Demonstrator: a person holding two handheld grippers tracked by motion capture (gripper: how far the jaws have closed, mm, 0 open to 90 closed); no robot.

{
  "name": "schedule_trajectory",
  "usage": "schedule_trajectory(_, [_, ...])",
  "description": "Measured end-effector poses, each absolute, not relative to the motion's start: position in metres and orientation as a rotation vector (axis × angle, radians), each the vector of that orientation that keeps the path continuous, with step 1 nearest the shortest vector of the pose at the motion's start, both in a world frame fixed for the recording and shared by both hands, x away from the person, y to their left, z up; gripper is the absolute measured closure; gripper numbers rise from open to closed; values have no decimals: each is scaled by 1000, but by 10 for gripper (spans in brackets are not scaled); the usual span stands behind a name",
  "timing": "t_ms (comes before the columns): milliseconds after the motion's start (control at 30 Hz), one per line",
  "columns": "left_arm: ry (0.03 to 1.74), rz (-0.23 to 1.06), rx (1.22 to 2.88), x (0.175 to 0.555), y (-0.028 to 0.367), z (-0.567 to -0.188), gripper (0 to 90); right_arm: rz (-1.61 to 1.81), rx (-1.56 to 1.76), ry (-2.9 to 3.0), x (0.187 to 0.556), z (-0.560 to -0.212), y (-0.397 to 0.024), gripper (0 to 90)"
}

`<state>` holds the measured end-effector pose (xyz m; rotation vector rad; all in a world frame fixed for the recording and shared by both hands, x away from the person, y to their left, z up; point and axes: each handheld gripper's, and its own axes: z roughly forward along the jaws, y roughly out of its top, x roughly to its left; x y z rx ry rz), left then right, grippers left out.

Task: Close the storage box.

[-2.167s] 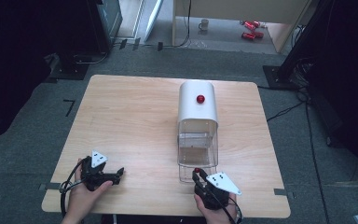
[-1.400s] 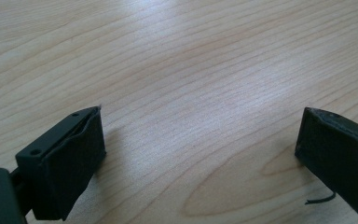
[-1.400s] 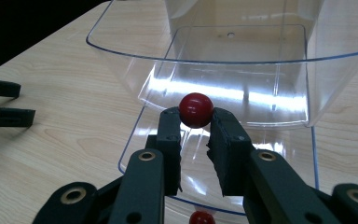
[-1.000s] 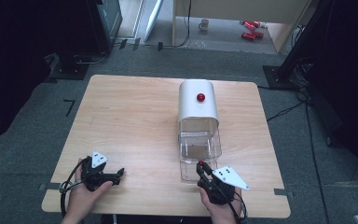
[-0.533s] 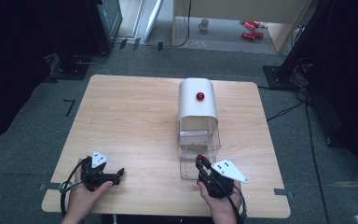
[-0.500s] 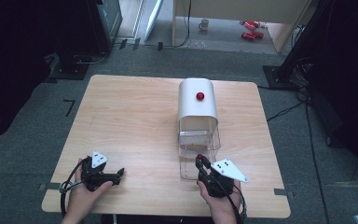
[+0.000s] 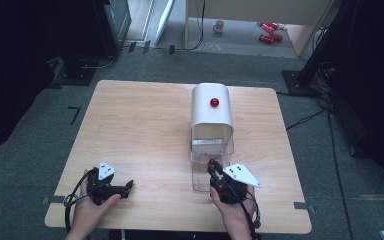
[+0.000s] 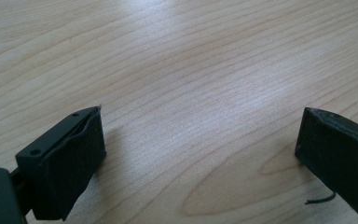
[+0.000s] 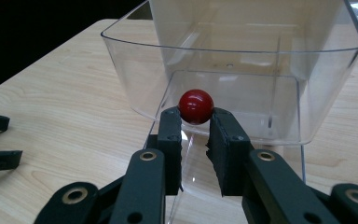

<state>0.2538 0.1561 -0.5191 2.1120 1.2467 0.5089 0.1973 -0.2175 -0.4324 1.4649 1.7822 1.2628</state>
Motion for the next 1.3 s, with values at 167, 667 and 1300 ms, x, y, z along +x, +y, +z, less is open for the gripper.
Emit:
schedule_trajectory(167, [1247,509,2112,254,156,-519,12,1259,1470,1775,204,-432,-217,762])
schedule_trajectory(667, [1243,508,2113,254,156,-519,13,1247,1479,1758,225,-432,-217,762])
schedule_trajectory(1300, [1239,507,2117,253,156,-519,13,1231,1496,1742,251,-431,-217,762])
